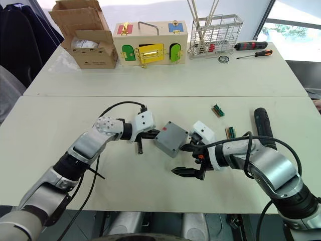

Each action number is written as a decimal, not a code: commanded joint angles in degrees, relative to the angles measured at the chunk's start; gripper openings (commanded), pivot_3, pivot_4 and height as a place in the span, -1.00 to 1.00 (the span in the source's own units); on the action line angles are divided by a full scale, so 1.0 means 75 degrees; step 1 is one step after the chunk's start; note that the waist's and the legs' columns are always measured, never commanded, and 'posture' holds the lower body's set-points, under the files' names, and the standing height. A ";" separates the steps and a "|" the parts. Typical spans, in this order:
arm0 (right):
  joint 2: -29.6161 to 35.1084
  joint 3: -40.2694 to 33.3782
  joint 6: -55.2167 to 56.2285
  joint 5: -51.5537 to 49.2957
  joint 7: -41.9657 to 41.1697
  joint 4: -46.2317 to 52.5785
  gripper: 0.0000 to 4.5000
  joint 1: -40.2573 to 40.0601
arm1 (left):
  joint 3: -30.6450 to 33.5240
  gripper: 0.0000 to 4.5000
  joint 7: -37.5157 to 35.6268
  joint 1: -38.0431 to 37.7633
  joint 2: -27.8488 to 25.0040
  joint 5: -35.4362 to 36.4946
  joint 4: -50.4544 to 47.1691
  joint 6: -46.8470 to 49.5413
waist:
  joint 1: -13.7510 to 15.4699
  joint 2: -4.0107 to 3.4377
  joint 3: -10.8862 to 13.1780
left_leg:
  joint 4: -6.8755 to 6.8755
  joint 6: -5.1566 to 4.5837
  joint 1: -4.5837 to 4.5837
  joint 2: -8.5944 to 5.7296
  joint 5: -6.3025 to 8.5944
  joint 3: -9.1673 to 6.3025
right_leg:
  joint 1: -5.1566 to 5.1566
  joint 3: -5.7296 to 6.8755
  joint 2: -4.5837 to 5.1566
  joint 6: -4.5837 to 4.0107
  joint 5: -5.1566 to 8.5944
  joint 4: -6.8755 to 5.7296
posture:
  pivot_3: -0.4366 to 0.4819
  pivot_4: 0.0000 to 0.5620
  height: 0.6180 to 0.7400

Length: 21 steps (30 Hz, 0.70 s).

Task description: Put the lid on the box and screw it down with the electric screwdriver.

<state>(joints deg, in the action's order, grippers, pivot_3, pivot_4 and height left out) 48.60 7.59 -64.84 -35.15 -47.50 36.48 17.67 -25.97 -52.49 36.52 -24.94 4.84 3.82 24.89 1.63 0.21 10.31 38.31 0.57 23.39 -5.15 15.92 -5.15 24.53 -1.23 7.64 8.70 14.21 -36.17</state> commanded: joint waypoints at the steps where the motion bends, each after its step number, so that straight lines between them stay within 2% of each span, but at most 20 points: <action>1: 0.0542 -0.0613 0.0324 0.0239 0.0086 0.0072 0.99 0.0011 | 0.0179 -1.00 0.0049 -0.0004 -0.0253 -0.0310 -0.0240 -0.0202 | 0.0004 0.0000 0.0000 | 0.0000 0.0000 0.0000 0.0000 0.0000 0.0000 | 0.0000 0.0000 0.0000 0.0000 0.0000 0.0000 | -0.05 -0.47 0.90; 4: 0.0989 -0.0362 0.1231 0.0959 0.0013 -0.0447 0.99 0.0117 | 0.0418 -1.00 -0.0069 -0.0307 -0.0683 -0.0263 -0.0750 0.0071 | -0.0098 -0.0001 0.0000 | 0.0001 0.0000 -0.0002 -0.0001 0.0000 0.0005 | 0.0000 -0.0001 -0.0001 0.0000 0.0000 -0.0001 | -0.05 -0.47 0.90; 7: 0.0953 -0.0077 0.2244 0.1416 -0.0290 -0.1147 0.99 0.0320 | 0.0637 -1.00 -0.0544 -0.0950 -0.1339 0.0171 -0.1922 0.0558 | -0.0187 -0.0002 -0.0001 | -0.0007 0.0000 -0.0005 0.0006 0.0000 0.0006 | 0.0003 0.0000 -0.0008 0.0001 0.0000 -0.0004 | -0.05 -0.47 0.90; 10: 0.0840 0.0281 0.3056 0.1856 -0.0602 -0.1736 0.99 0.0525 | 0.0807 -1.00 -0.0788 -0.1465 -0.1646 0.0618 -0.2784 0.1068 | -0.0213 -0.0002 -0.0001 | -0.0014 -0.0001 -0.0005 0.0011 0.0001 0.0011 | 0.0009 0.0000 -0.0005 0.0001 0.0001 -0.0003 | -0.05 -0.47 0.90; 14: 0.0610 0.0885 0.3997 0.2300 -0.1268 -0.2380 0.99 0.0779 | 0.0848 -1.00 -0.0509 -0.1808 -0.1397 0.0906 -0.3319 0.1531 | -0.0143 -0.0002 -0.0001 | -0.0006 -0.0001 -0.0005 0.0009 0.0001 0.0013 | 0.0002 0.0000 -0.0003 0.0001 0.0001 -0.0003 | -0.05 -0.47 0.90; 18: 0.0405 0.0909 0.3934 0.2090 -0.1637 -0.2361 0.99 0.0830 | 0.0620 -1.00 0.0132 -0.1496 -0.0757 0.0550 -0.2836 0.1472 | -0.0107 -0.0001 0.0000 | -0.0001 -0.0002 -0.0004 0.0006 0.0001 0.0009 | -0.0003 0.0003 -0.0002 0.0001 0.0001 -0.0003 | -0.05 -0.47 0.90; 21: 0.0361 0.0877 0.3841 0.2084 -0.1711 -0.2250 0.99 0.0791 | 0.0497 -1.00 0.0338 -0.1265 -0.0557 0.0298 -0.2444 0.1307 | -0.0124 0.0000 -0.0001 | 0.0000 -0.0001 -0.0005 0.0006 0.0001 0.0009 | -0.0004 0.0003 -0.0004 0.0001 0.0000 -0.0004 | -0.05 -0.47 0.90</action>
<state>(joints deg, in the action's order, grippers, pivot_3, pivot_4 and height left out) 51.69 15.28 -36.07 -18.89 -59.67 17.72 23.01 -21.95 -51.12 25.69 -29.59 8.35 -14.99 36.48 0.70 0.21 10.30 38.30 0.56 23.34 -5.10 15.92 -5.09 24.51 -1.20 7.61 8.71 14.21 -36.21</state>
